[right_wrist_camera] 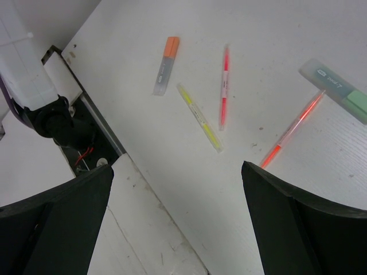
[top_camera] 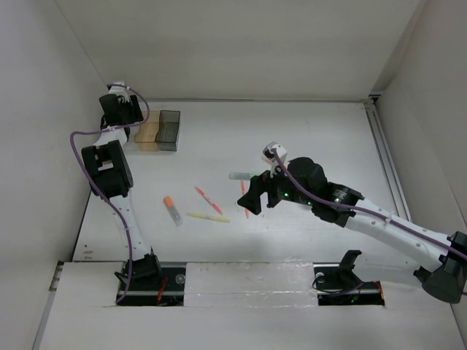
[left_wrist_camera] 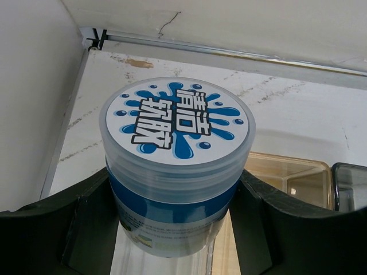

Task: Sort the stationery into containers
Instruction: Place the stationery in the storage box.

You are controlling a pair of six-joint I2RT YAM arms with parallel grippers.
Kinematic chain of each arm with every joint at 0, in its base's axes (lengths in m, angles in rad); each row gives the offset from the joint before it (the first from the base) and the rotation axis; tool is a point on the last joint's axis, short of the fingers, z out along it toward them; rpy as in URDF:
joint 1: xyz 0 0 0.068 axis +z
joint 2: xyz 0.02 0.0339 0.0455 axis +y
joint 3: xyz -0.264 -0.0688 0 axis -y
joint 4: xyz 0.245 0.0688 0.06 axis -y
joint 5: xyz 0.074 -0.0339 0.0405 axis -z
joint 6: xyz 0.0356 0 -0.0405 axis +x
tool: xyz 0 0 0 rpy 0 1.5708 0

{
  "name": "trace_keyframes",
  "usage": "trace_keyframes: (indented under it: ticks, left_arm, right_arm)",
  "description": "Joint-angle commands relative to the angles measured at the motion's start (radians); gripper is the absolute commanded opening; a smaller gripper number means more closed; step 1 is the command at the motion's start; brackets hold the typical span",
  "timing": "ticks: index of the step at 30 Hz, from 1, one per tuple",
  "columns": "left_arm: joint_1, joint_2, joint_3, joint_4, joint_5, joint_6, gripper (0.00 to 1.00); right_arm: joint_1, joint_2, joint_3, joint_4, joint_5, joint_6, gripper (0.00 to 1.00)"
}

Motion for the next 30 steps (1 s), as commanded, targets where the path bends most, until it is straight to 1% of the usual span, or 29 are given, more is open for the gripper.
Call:
trace_keyframes:
  ticks: [1, 5, 7, 8, 10, 13, 14, 15, 25, 27, 29, 30]
  left_arm:
    - [-0.001, -0.04, -0.013, 0.1, -0.018, 0.012, 0.54]
    - [-0.001, -0.04, -0.013, 0.1, -0.019, 0.012, 0.56]
    - [-0.001, -0.049, -0.022, 0.11, -0.028, 0.012, 0.6]
    - [-0.001, -0.049, -0.022, 0.11, -0.028, 0.012, 0.6]
    - [-0.001, -0.058, -0.022, 0.11, -0.019, 0.012, 0.65]
    - [-0.001, -0.058, -0.031, 0.11, -0.008, 0.012, 0.69]
    - [-0.001, -0.058, -0.031, 0.11, -0.008, 0.012, 0.74]
    - [-0.001, -0.058, -0.031, 0.11, -0.008, 0.012, 0.75]
    - [-0.001, -0.068, -0.049, 0.128, -0.008, 0.012, 0.77]
    - [-0.001, -0.089, -0.059, 0.139, -0.008, 0.003, 0.78]
    - [-0.001, -0.104, -0.059, 0.139, -0.017, -0.008, 0.83]
    - [-0.001, -0.124, -0.059, 0.139, -0.017, -0.025, 0.91]
  right_arm:
    - [0.007, -0.033, -0.001, 0.062, 0.007, 0.003, 1.0]
    - [0.007, -0.033, -0.001, 0.062, 0.007, 0.003, 1.0]
    - [0.007, -0.033, -0.001, 0.062, 0.007, 0.003, 1.0]
    - [0.007, -0.033, -0.001, 0.062, 0.007, 0.003, 1.0]
    - [0.007, -0.033, -0.001, 0.062, 0.007, 0.003, 1.0]
    - [0.007, -0.033, -0.001, 0.062, 0.007, 0.003, 1.0]
    - [0.007, -0.033, -0.001, 0.062, 0.007, 0.003, 1.0]
    - [0.007, -0.033, -0.001, 0.062, 0.007, 0.003, 1.0]
    - [0.007, -0.033, -0.001, 0.062, 0.007, 0.003, 1.0]
    - [0.007, -0.033, -0.001, 0.062, 0.007, 0.003, 1.0]
    - [0.007, -0.033, -0.001, 0.062, 0.007, 0.003, 1.0]
    - [0.007, -0.033, -0.001, 0.062, 0.007, 0.003, 1.0]
